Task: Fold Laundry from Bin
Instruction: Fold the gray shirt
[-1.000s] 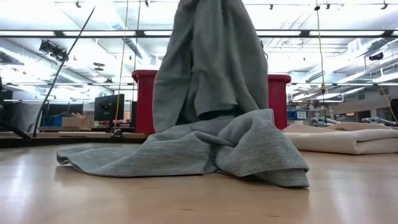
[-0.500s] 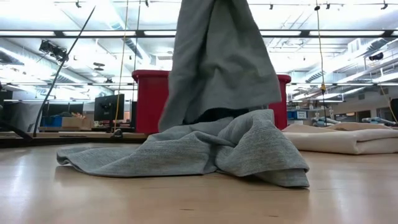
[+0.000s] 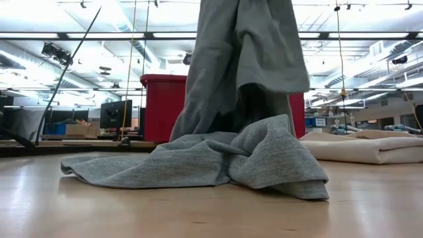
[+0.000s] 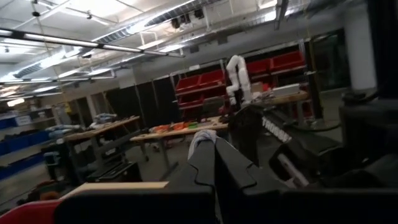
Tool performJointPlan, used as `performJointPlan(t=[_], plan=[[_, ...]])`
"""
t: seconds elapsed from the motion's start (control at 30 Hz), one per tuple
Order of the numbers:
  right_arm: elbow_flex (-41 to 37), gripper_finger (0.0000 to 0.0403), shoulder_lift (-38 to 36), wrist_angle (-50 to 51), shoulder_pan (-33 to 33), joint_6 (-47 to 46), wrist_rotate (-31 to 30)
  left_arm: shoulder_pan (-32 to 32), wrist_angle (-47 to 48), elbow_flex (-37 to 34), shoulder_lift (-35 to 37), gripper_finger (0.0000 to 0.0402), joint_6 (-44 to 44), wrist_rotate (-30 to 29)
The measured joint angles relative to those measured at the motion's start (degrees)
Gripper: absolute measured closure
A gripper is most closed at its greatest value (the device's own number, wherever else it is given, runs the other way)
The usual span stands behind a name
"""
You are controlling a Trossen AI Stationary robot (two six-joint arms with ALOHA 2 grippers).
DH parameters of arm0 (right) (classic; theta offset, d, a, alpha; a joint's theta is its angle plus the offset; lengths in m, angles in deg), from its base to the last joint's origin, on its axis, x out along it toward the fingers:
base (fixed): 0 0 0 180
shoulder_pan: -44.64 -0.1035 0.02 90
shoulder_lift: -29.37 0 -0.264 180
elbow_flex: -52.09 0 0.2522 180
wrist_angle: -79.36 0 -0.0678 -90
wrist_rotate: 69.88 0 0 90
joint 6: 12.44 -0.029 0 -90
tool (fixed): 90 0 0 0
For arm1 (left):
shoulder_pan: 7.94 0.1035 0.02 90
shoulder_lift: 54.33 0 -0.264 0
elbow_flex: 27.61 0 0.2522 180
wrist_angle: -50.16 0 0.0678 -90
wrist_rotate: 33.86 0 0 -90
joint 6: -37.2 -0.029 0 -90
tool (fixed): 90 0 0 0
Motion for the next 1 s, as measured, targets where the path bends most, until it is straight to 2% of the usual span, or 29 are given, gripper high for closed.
performJointPlan(t=[0.1,0.3,0.5,0.63,0.77,0.83,0.93,1.0], plan=[[0.0,0.0351,-0.02,0.38,0.08,0.06,-0.08,0.01,-0.57,0.03,0.0,0.0399,0.99,1.65],[0.0,0.0318,-0.02,0.44,0.27,0.3,5.71,-0.05,-0.44,0.02,0.0,0.0399,0.78,2.13],[0.0,0.0258,-0.02,0.43,1.97,-0.18,3.87,-0.05,-0.12,0.03,0.0,0.0399,5.11,6.62],[0.0,0.0247,-0.02,0.43,3.07,-0.33,3.23,-0.76,0.1,0.03,-0.02,0.0399,5.65,7.8],[0.0,0.0269,-0.02,0.78,3.14,-0.25,1.83,-1.9,0.06,0.03,-0.02,0.0399,3.55,7.74],[0.0,0.0303,-0.02,0.8,2.81,0.28,0.25,-2.65,0.21,0.02,0.18,0.0399,2.26,7.46],[0.0,0.0375,-0.02,0.85,1.74,1.43,-0.17,-3.0,-0.05,0.02,0.37,0.0399,2.17,7.28],[0.0,0.0388,-0.02,0.89,0.87,2.43,-0.72,-2.98,-0.07,0.02,0.37,0.0399,2.13,7.24]])
